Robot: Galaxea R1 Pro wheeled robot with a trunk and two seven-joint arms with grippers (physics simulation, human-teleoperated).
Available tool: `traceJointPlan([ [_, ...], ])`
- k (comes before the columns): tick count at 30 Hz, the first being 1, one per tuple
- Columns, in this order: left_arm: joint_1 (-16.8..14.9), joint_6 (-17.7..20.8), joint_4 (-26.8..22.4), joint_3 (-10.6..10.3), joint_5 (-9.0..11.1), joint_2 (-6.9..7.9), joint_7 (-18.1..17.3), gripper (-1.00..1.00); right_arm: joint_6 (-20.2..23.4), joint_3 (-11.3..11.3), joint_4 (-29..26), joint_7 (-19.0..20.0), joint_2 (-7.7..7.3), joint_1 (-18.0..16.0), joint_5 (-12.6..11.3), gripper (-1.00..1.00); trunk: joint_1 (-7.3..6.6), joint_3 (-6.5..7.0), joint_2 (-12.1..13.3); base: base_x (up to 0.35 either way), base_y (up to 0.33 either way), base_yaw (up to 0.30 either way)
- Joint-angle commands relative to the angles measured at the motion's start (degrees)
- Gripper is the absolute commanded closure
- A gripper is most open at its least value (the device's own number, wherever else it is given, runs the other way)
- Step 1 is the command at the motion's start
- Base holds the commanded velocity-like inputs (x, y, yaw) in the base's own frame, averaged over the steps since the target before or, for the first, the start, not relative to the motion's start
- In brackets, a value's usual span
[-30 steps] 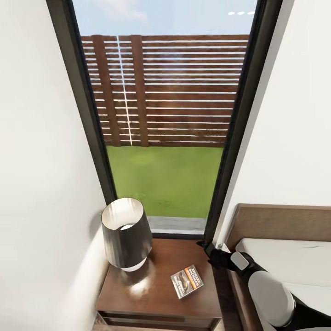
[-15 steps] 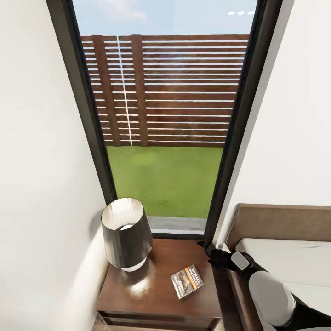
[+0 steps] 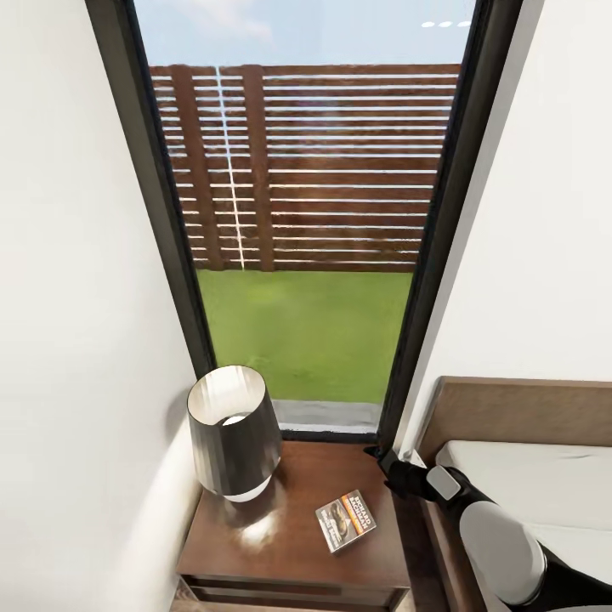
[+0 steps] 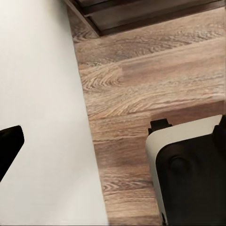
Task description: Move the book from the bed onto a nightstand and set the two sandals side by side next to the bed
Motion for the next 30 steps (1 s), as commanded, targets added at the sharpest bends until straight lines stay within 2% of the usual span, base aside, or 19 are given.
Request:
traceJointPlan([
  [1, 0.22, -0.09, 0.04, -0.50, 0.50, -0.02, 0.19, -1.00, 0.35, 0.10, -0.04, -0.09, 0.01, -0.03, -0.56, -1.00, 0.03, -0.12, -0.11, 0.000, 0.000, 0.000],
  [8, 1.17, 0.24, 0.27, -0.43, 0.49, -0.14, 0.49, -1.00, -0.01, 0.14, 1.00, -0.11, 0.61, -0.02, -0.51, -1.00, 0.03, -0.12, -0.11, 0.000, 0.000, 0.000],
  [12, 1.90, 0.79, 1.06, -0.40, 0.53, -0.19, 0.72, -1.00, -2.73, 0.18, 3.18, -0.17, 0.93, 0.03, -0.30, -1.00, 0.03, -0.12, -0.11, 0.000, 0.000, 0.000],
  [15, 2.10, 1.32, 1.41, -0.39, 0.54, -0.27, 0.78, -1.00, -4.32, 0.20, 4.64, -0.29, 1.01, 0.06, 0.25, -1.00, 0.03, -0.12, -0.11, 0.000, 0.000, 0.000],
  [24, 2.51, 3.42, 2.14, -0.31, 0.59, -0.42, 0.87, -1.00, -8.06, 0.24, 8.92, -3.56, 1.20, 0.25, 3.95, -1.00, 0.03, -0.12, -0.11, 0.000, 0.000, 0.000],
  [30, 3.10, 3.78, 2.25, -0.29, 0.67, -0.38, 0.95, -1.00, -8.79, 0.24, 9.68, -4.32, 1.17, 0.76, 4.74, -1.00, 0.03, -0.12, -0.11, 0.000, 0.000, 0.000],
])
